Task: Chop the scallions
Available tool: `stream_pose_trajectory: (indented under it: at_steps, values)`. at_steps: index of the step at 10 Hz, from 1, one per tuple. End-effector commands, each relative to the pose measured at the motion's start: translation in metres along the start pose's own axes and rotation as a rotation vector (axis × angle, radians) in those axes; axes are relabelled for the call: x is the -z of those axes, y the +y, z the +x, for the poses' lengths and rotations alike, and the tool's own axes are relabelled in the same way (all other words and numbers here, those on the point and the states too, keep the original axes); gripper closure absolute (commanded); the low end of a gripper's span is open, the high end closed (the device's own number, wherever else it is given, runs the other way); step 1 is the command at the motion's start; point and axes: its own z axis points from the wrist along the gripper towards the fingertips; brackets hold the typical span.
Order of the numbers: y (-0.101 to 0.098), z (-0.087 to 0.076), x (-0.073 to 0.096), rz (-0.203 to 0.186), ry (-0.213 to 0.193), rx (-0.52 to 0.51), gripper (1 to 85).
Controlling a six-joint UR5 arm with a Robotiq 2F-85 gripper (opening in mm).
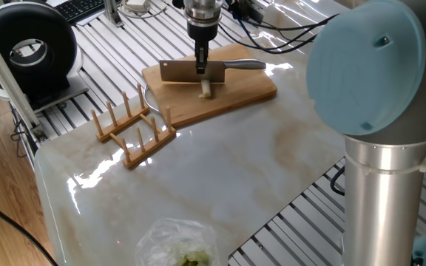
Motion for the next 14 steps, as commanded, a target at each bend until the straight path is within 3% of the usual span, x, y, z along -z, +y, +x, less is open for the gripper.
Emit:
stream_pose_trajectory:
  at_steps: [1,3,7,8,10,11,13,14]
  values:
    - [-0.004,0.007,-0.009,-0.014,-0.053,0.007,84.3]
    - [-0.006,0.009,-0.016,-0.003,-0.057,0.012,84.3]
    - [-0.003,0.018,0.002,-0.01,-0.032,0.023,84.3]
    - [-0.001,0.02,-0.002,-0.013,-0.029,0.022,84.3]
    - [0.006,0.01,-0.016,-0.002,-0.051,-0.017,84.3]
    - [0.008,0.013,-0.011,-0.012,-0.055,-0.017,84.3]
    - [0.009,0.033,0.012,-0.033,-0.037,0.002,84.3]
    - [0.009,0.034,0.013,-0.038,-0.039,0.005,84.3]
